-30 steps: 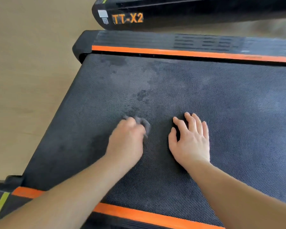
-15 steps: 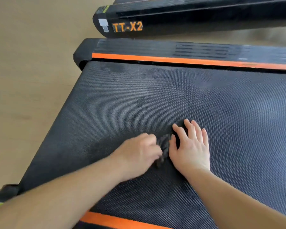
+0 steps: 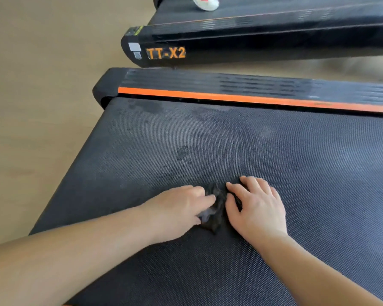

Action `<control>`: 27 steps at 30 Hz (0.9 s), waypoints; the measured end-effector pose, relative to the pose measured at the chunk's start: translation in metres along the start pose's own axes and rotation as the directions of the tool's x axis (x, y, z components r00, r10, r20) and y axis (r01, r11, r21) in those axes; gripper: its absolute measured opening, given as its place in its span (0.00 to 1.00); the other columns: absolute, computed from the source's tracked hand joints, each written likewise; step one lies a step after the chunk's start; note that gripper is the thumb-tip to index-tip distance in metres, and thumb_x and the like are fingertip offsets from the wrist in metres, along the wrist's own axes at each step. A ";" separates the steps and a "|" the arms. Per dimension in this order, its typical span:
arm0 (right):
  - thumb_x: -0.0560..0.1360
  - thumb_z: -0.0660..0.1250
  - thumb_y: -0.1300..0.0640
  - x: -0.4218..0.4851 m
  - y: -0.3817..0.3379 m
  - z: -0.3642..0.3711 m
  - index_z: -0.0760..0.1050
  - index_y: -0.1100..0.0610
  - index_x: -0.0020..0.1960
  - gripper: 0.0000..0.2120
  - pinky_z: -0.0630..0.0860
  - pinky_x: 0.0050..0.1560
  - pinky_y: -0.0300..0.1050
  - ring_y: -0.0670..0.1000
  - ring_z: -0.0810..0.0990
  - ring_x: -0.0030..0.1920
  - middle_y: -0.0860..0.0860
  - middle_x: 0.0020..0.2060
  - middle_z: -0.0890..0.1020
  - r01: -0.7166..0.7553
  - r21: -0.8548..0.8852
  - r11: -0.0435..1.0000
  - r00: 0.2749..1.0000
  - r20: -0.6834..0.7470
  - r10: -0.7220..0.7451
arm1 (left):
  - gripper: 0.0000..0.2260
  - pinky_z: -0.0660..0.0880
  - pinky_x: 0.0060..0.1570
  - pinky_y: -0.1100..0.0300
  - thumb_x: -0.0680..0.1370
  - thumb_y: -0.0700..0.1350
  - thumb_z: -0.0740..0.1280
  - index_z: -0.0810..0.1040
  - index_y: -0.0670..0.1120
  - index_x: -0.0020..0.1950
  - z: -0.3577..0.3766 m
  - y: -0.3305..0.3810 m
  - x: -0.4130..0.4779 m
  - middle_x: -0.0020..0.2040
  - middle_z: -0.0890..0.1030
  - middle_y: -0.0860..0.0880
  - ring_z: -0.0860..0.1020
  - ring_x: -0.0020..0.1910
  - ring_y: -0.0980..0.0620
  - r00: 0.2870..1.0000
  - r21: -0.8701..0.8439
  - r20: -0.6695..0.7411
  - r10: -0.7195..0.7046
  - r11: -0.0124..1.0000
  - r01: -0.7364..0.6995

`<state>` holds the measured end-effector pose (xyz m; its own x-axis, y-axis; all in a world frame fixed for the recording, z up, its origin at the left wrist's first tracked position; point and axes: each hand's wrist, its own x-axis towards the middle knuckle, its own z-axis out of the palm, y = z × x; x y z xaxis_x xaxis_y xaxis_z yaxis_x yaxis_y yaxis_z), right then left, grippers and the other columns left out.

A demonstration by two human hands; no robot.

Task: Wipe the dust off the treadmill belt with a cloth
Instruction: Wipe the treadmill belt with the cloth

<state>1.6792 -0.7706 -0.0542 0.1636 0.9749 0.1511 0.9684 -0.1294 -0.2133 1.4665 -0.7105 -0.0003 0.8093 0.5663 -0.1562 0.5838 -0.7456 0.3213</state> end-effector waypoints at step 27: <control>0.82 0.52 0.39 0.005 0.015 0.012 0.68 0.42 0.76 0.25 0.54 0.82 0.58 0.56 0.60 0.80 0.53 0.76 0.69 -0.025 0.005 1.000 0.995 0.099 0.024 | 0.09 0.76 0.39 0.48 0.80 0.47 0.60 0.78 0.47 0.46 0.017 -0.011 0.081 0.47 0.71 0.49 0.71 0.46 0.46 0.961 0.050 -0.275 -0.001 0.999 0.016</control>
<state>1.6920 -0.7650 -0.0681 0.1678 0.9846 0.0499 0.9629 -0.1528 -0.2223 1.5270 -0.6622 -0.0324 0.7593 0.6420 0.1064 0.5989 -0.7533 0.2718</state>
